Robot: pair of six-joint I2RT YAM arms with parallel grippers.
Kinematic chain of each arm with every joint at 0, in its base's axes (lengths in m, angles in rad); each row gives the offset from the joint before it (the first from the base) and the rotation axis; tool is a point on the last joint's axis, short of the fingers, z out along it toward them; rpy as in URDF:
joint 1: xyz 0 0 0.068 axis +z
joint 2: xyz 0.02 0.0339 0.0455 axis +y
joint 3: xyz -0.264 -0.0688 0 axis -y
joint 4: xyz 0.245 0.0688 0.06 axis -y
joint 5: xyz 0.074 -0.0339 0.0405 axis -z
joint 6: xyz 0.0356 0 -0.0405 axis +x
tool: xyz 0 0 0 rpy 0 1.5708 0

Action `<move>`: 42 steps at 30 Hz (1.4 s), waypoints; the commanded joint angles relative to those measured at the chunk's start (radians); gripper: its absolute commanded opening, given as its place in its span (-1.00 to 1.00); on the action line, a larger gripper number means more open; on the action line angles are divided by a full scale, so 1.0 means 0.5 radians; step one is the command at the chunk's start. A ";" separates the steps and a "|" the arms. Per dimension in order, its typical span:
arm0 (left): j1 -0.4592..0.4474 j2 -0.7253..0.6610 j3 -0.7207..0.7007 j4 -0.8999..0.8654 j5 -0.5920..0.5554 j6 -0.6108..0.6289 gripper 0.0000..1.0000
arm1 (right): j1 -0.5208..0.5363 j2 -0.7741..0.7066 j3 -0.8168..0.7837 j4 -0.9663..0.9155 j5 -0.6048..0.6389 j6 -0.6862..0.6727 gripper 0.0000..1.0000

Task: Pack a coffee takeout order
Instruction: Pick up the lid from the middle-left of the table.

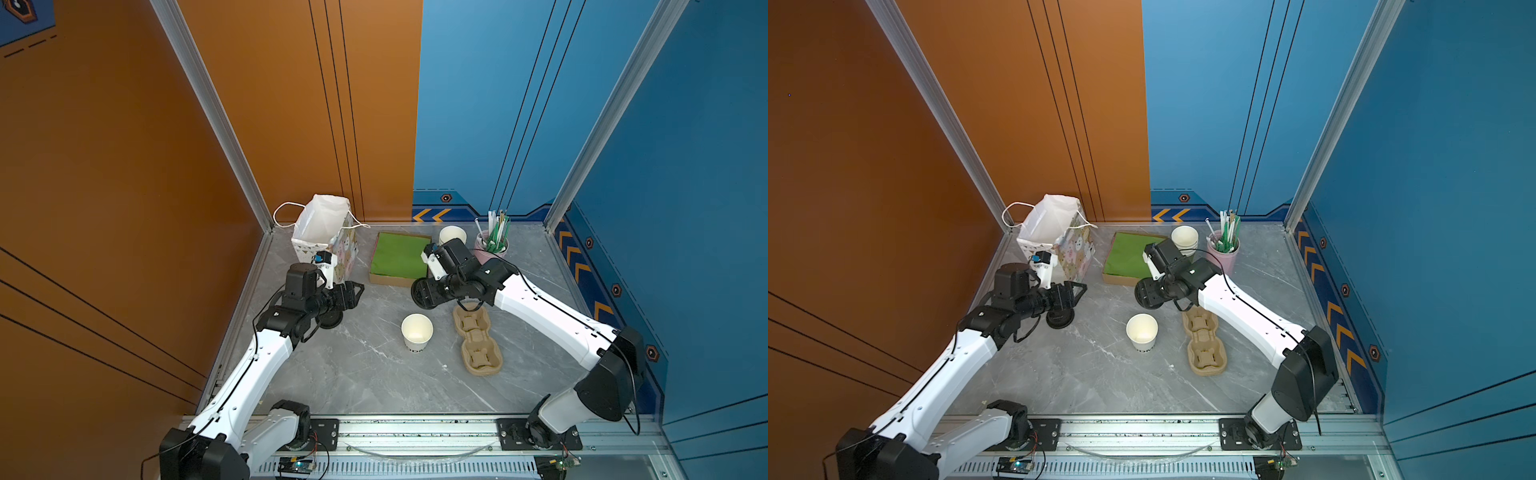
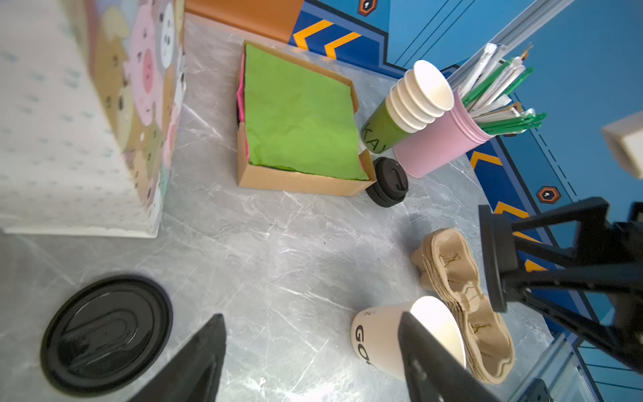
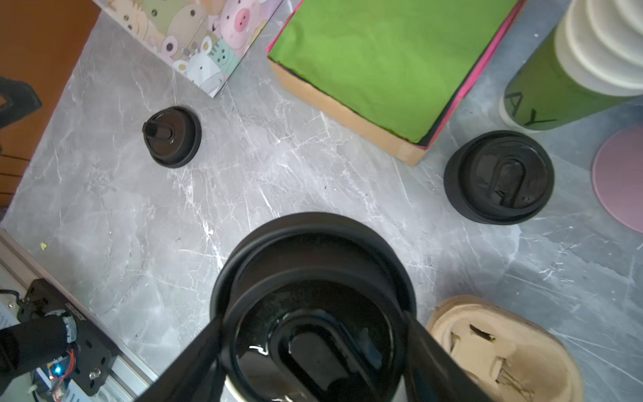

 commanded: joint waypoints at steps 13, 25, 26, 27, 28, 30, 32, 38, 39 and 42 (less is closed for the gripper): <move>0.006 0.032 -0.001 -0.554 -0.935 0.023 0.70 | 0.093 -0.001 0.051 -0.196 0.160 -0.108 0.46; -0.083 0.612 0.183 -0.505 -1.275 -0.132 0.85 | 0.023 -0.072 0.007 -0.187 0.109 -0.158 0.46; -0.081 0.636 0.182 -0.477 -1.271 -0.136 0.85 | 0.020 -0.081 0.001 -0.184 0.104 -0.160 0.46; -0.078 0.655 0.166 -0.421 -1.249 -0.139 0.84 | 0.011 -0.092 -0.010 -0.178 0.103 -0.159 0.46; -0.073 0.672 0.150 -0.364 -1.223 -0.151 0.84 | 0.006 -0.104 -0.024 -0.168 0.100 -0.159 0.46; -0.068 0.705 0.129 -0.304 -1.196 -0.172 0.83 | -0.003 -0.128 -0.050 -0.154 0.097 -0.155 0.46; -0.069 0.750 0.123 -0.267 -1.193 -0.172 0.83 | -0.011 -0.145 -0.065 -0.144 0.093 -0.149 0.46; -0.046 0.870 0.096 -0.195 -1.146 -0.185 0.83 | -0.026 -0.171 -0.102 -0.128 0.085 -0.136 0.46; -0.036 0.877 0.084 -0.183 -1.133 -0.191 0.83 | -0.026 -0.174 -0.106 -0.128 0.084 -0.133 0.46; -0.007 0.892 0.032 -0.134 -1.090 -0.204 0.83 | -0.026 -0.180 -0.110 -0.128 0.083 -0.129 0.46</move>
